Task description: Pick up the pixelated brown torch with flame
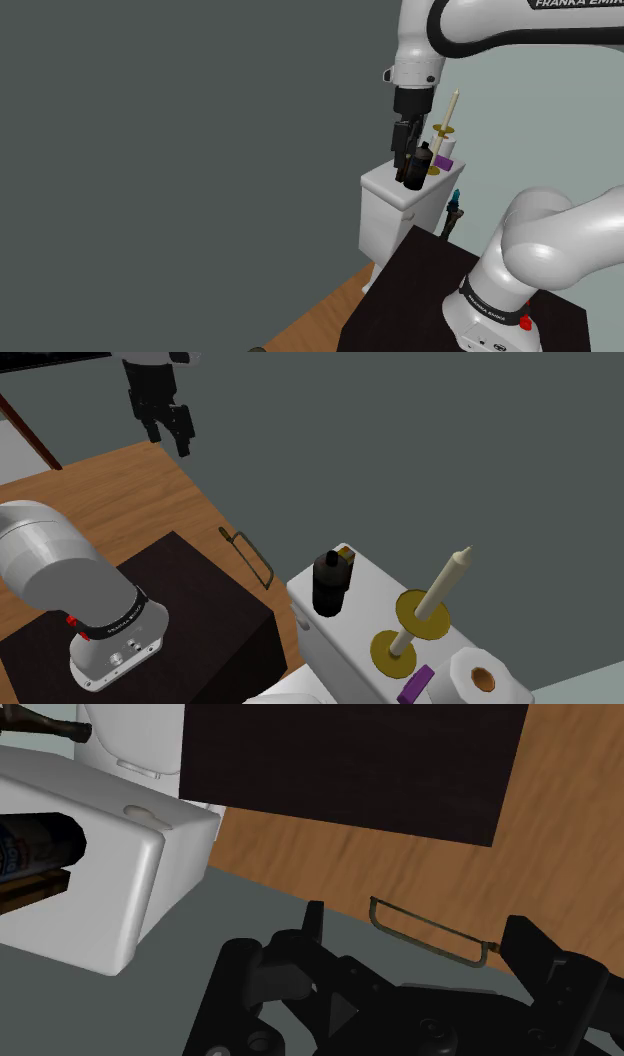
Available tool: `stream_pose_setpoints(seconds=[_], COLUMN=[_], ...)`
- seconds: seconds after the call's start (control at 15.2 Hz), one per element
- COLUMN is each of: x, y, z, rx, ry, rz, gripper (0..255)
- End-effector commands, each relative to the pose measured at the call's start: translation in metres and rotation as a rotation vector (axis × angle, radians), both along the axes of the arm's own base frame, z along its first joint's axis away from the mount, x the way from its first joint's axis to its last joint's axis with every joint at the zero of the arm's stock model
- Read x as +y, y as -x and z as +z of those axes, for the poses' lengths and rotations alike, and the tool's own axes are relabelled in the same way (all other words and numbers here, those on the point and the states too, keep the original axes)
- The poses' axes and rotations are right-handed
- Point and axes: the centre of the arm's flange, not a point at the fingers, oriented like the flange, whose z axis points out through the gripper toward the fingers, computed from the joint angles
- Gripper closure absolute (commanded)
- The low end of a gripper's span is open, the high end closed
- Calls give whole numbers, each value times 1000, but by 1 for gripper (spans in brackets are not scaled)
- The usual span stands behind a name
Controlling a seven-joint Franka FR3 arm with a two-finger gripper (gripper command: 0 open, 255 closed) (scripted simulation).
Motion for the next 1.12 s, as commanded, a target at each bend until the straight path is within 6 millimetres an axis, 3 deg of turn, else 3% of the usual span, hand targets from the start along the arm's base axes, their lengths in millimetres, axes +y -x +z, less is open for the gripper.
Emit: stream_pose_setpoints(seconds=[0.0, 1.06], x=[0, -187], y=[0, -38], z=[0, -75], rx=[0, -67], ry=[0, 21], rz=[0, 50], gripper=[0, 0])
